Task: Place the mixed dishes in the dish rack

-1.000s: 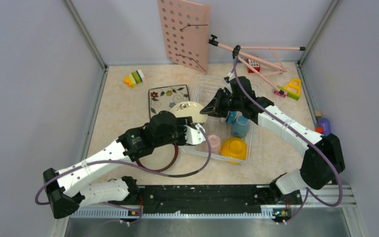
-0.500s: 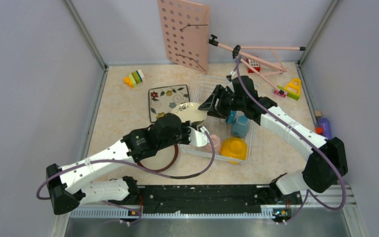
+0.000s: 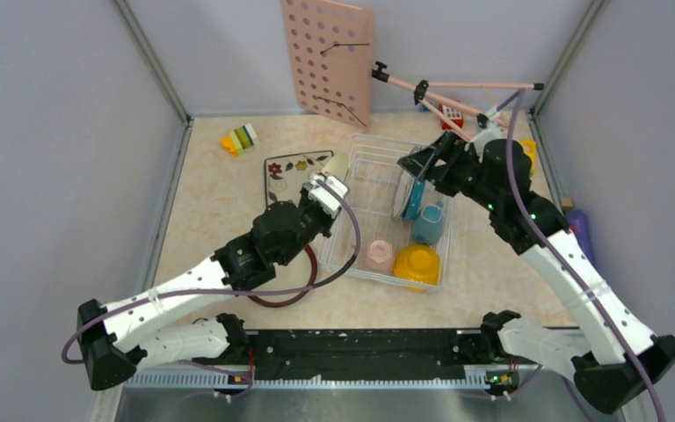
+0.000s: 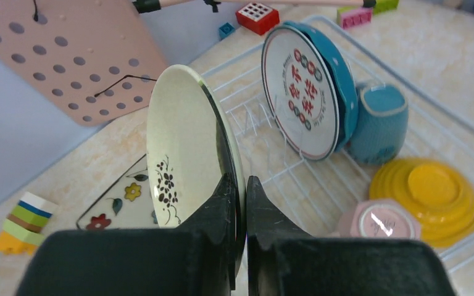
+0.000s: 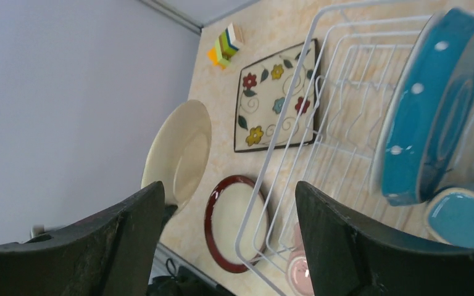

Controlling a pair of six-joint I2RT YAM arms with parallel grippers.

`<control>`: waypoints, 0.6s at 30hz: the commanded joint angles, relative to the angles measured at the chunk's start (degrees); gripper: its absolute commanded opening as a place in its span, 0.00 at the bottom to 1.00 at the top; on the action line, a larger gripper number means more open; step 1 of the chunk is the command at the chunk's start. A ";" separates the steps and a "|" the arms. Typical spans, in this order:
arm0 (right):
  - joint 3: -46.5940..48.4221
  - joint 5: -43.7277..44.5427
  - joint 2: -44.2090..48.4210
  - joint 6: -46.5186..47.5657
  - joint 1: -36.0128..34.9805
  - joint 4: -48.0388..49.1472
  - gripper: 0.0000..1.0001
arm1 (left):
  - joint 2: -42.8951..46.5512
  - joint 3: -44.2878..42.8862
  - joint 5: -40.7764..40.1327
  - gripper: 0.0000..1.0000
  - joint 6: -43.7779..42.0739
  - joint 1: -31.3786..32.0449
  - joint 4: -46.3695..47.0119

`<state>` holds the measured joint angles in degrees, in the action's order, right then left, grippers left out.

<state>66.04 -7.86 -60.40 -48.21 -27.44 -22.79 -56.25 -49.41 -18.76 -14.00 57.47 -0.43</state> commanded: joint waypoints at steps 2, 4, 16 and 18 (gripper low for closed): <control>-4.78 9.53 11.71 10.34 0.29 4.50 0.76 | -4.95 -5.42 -0.18 0.00 18.72 -5.27 9.78; -8.09 11.10 16.77 12.21 0.28 7.71 0.75 | -8.18 -7.97 4.73 0.00 25.63 -9.49 8.36; -9.50 19.78 23.29 18.06 0.28 4.56 0.74 | -23.19 -12.66 27.74 0.00 51.11 -20.35 23.09; -10.12 19.50 23.23 18.25 0.28 5.00 0.74 | -25.48 -12.74 31.90 0.00 54.43 -20.97 27.71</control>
<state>55.92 10.13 -36.84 -32.42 -27.44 -18.90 -79.46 -58.96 2.57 30.57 37.69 12.62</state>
